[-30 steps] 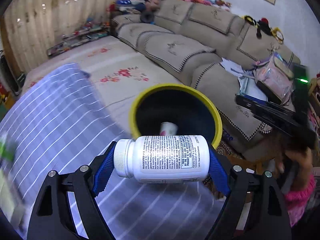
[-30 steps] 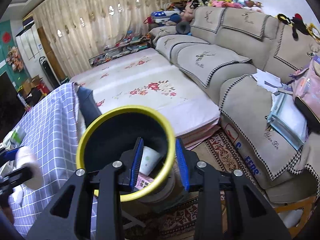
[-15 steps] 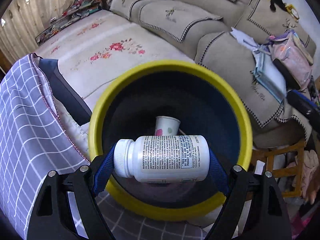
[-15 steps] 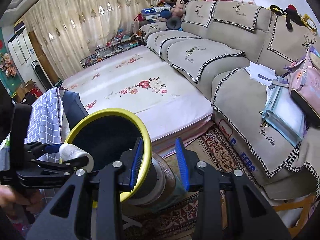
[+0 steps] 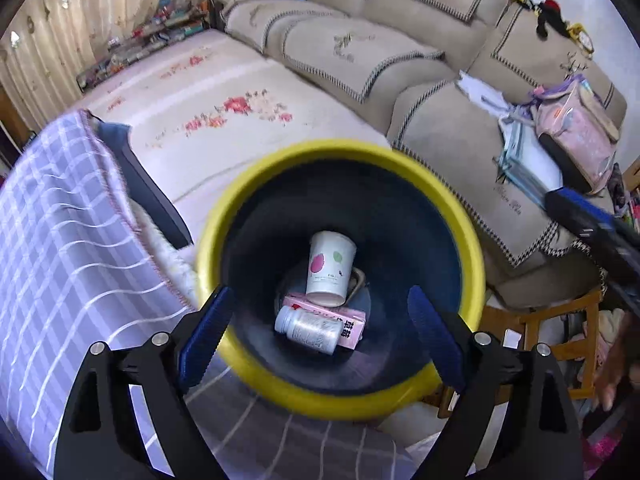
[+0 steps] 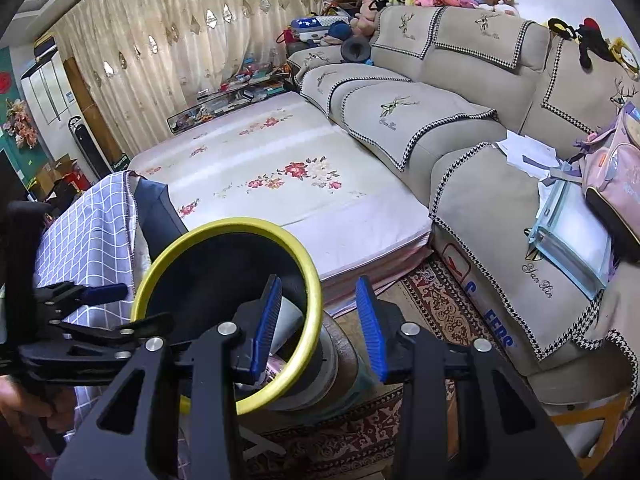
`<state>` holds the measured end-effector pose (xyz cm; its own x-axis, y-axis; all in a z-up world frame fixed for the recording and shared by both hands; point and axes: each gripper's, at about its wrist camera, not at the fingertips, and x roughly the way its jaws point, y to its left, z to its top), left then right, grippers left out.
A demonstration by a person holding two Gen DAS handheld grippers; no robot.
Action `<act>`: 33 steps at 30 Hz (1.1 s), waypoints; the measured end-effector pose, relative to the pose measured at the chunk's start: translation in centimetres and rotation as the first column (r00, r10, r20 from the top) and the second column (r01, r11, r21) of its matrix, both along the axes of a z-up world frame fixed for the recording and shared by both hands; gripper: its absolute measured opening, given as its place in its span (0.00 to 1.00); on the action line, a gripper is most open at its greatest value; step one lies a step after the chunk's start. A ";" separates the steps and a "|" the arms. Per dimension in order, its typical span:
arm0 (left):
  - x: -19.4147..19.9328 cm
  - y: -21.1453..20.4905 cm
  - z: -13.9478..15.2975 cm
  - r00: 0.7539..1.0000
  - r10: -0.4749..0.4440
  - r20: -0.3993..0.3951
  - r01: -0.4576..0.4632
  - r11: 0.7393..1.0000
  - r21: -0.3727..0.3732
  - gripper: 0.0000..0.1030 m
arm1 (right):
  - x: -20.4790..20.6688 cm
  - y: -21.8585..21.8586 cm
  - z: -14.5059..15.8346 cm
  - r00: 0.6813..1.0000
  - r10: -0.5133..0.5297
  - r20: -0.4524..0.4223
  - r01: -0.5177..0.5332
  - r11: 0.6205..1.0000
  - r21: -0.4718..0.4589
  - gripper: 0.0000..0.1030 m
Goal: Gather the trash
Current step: 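Carry the pill bottle over the bin and open the left tool, then grasp the white foam netting with the right tool and lift it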
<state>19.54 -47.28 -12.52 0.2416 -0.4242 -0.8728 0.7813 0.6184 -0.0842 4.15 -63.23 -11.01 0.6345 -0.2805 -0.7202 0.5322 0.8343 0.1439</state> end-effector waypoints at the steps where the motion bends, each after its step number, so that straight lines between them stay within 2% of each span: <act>1: -0.5 0.9 1.0 1.000 0.005 0.014 -0.005 1.000 -0.022 0.86 | -0.1 0.3 0.1 1.000 0.003 0.001 -0.003 1.000 -0.002 0.36; 5: -2.4 5.5 4.9 0.996 0.057 0.063 -0.051 0.994 -0.100 0.90 | 0.0 1.4 0.6 1.000 0.021 -0.001 -0.021 1.000 -0.009 0.36; 8: -3.7 10.4 7.4 0.988 0.124 0.095 -0.109 0.982 -0.153 0.91 | 0.2 2.8 0.8 0.999 0.047 0.000 -0.047 0.999 -0.012 0.36; 12: -5.3 18.2 9.5 0.960 0.247 0.131 -0.218 0.955 -0.202 0.92 | 0.8 5.4 1.1 0.995 0.095 0.007 -0.094 0.995 -0.016 0.37; 14: -5.9 22.0 10.1 0.937 0.316 0.149 -0.281 0.935 -0.218 0.93 | 1.2 7.0 1.1 0.992 0.129 0.007 -0.129 0.992 -0.018 0.37; 17: -7.2 27.9 10.7 0.886 0.424 0.185 -0.381 0.896 -0.227 0.94 | 2.4 10.7 1.1 0.976 0.216 0.000 -0.216 0.976 -0.019 0.37; 18: -7.8 30.4 10.9 0.859 0.472 0.199 -0.427 0.874 -0.233 0.94 | 2.8 11.8 1.0 0.970 0.242 -0.002 -0.242 0.970 -0.017 0.37; 20: -8.8 33.6 11.0 0.823 0.526 0.214 -0.479 0.845 -0.238 0.94 | 3.7 14.9 0.9 0.949 0.315 -0.013 -0.315 0.949 -0.019 0.37; 21: -9.3 35.8 11.0 0.795 0.563 0.224 -0.514 0.823 -0.242 0.94 | 4.0 16.2 0.8 0.940 0.341 -0.017 -0.341 0.940 -0.021 0.37; 24: -10.4 41.2 10.8 0.728 0.648 0.226 -0.600 0.761 -0.249 0.95 | 5.3 20.6 0.4 0.894 0.446 -0.025 -0.447 0.895 -0.005 0.37; 26: -11.0 44.0 10.5 0.695 0.686 0.215 -0.639 0.726 -0.254 0.95 | 6.0 23.5 0.4 0.860 0.510 -0.026 -0.510 0.860 0.002 0.37; 27: -11.4 45.9 10.4 0.668 0.713 0.212 -0.666 0.701 -0.255 0.95 | 6.3 25.2 0.4 0.836 0.548 -0.025 -0.548 0.837 0.003 0.37; 29: -12.1 47.7 9.9 0.634 0.744 0.210 -0.701 0.668 -0.251 0.95 | 6.8 28.3 0.5 0.785 0.619 -0.018 -0.619 0.786 0.019 0.38; 31: -12.6 49.7 9.6 0.610 0.766 0.203 -0.723 0.642 -0.254 0.95 | 7.0 31.6 0.5 0.725 0.688 -0.009 -0.688 0.725 0.035 0.43; 33: -13.0 50.5 9.3 0.597 0.778 0.198 -0.734 0.629 -0.256 0.95 | 7.2 34.7 0.7 0.664 0.748 -0.003 -0.747 0.663 0.036 0.49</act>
<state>6.57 3.22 -3.23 0.7382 -0.0849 -0.6693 0.0392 0.9958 -0.0831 11.32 -28.57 -10.33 0.6100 0.3040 -0.7317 -0.2660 0.9484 0.1723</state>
